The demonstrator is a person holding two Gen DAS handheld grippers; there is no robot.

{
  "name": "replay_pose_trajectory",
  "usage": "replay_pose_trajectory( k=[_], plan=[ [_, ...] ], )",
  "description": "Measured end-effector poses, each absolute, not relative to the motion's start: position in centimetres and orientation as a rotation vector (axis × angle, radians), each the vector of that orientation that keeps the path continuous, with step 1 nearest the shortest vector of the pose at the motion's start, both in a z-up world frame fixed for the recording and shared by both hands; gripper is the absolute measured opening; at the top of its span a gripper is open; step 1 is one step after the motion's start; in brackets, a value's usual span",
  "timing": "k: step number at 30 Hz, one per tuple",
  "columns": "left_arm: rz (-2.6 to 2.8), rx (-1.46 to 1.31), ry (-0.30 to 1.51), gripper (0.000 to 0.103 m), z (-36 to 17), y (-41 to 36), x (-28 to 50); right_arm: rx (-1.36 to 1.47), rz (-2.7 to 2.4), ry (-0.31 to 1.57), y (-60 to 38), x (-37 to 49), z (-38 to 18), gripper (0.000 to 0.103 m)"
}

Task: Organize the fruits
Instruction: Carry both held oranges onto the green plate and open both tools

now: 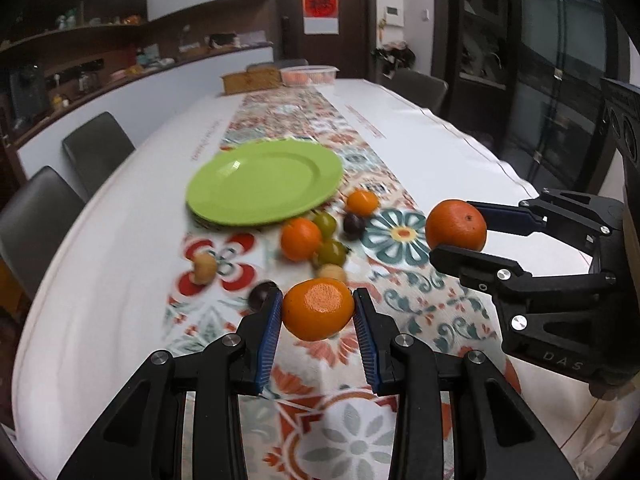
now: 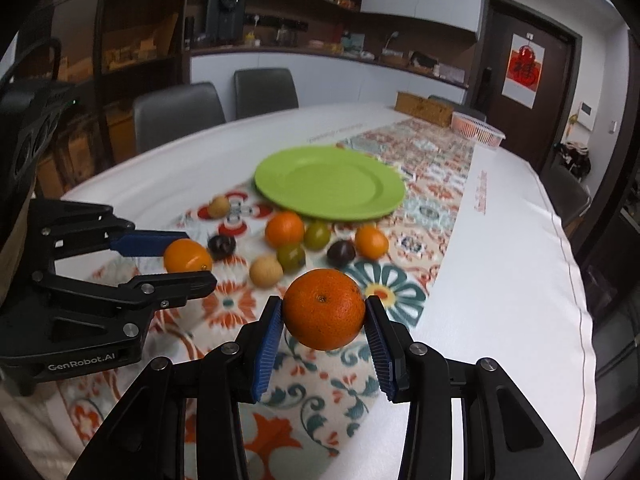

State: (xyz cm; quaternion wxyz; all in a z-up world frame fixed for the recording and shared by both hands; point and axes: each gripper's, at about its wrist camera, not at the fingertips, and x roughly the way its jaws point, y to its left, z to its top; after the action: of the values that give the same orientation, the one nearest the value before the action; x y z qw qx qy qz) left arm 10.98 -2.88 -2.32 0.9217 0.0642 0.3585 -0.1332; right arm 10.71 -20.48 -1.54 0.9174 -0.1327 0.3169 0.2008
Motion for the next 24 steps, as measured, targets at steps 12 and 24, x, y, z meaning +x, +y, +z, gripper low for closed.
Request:
replay_pose_trajectory(
  k=[12,24],
  plan=[
    [-0.249,0.136,0.679,0.035,0.2,-1.1,14.4,-0.247,0.423,0.61,-18.8,14.3,1.2,0.042],
    [-0.254,0.13,0.718,0.036,0.1,0.0,20.9,-0.281,0.406,0.643,-17.4,20.3,1.6,0.042]
  ],
)
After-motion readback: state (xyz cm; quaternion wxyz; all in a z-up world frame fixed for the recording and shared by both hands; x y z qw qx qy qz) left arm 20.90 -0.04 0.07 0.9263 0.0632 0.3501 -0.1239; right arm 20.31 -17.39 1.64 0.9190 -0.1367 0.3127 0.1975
